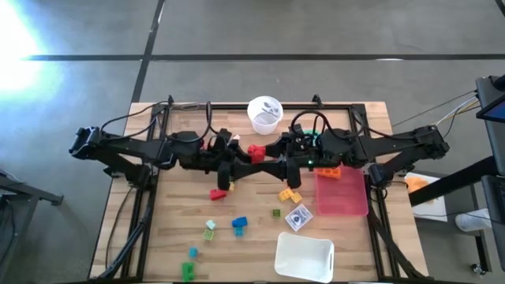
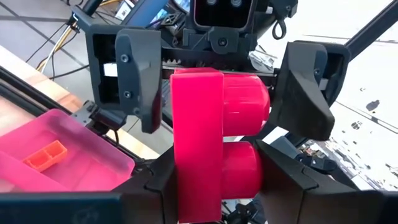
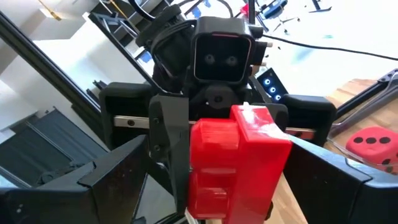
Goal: Pick & Place Toys
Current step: Put the red game piece into the pink bin, then put the blue deck of cards into the white bin
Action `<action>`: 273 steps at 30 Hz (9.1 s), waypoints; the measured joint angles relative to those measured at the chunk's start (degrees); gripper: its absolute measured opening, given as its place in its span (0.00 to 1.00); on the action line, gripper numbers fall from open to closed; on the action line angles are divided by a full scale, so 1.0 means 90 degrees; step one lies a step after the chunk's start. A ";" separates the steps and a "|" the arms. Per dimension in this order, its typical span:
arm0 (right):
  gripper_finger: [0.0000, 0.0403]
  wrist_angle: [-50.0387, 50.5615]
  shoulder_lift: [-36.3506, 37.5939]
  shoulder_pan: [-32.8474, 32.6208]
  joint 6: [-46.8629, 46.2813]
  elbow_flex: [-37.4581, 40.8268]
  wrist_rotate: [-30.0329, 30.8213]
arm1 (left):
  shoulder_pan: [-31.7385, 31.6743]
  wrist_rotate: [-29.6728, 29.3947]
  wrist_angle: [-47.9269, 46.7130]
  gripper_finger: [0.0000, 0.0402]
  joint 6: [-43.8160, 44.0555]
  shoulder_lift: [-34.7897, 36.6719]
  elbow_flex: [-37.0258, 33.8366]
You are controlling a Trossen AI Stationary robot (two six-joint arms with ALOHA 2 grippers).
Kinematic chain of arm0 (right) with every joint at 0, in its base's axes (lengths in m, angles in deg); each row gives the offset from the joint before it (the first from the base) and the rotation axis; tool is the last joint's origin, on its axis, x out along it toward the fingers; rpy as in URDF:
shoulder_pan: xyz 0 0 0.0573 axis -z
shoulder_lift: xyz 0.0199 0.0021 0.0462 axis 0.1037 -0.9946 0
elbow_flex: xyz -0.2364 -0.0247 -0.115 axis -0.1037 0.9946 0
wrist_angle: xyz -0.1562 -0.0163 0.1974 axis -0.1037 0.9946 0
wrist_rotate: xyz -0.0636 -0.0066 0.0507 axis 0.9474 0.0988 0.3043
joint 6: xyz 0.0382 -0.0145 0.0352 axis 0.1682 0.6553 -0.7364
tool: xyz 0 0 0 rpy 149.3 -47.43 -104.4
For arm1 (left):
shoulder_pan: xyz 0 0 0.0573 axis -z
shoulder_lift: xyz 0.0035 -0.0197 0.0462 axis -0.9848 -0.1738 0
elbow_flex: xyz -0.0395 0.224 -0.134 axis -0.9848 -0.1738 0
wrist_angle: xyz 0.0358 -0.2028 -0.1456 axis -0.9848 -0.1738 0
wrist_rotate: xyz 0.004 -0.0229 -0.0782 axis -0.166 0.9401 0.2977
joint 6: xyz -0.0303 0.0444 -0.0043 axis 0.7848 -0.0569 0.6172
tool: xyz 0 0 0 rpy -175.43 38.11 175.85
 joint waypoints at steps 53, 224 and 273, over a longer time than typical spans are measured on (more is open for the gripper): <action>0.40 0.6547 0.1812 0.0088 -0.1955 0.0007 0.0472 | -0.0192 0.0353 -0.3279 0.85 0.0630 0.0402 -0.0024; 0.83 0.4168 -0.1792 -0.0993 0.7298 0.2785 -0.1987 | -0.0296 0.0349 -0.3976 0.85 0.1003 0.0485 -0.0398; 0.15 0.4633 -0.0168 -0.0998 0.1765 0.2785 -0.2324 | -0.0296 0.0347 -0.3879 0.85 0.1001 0.0485 -0.0393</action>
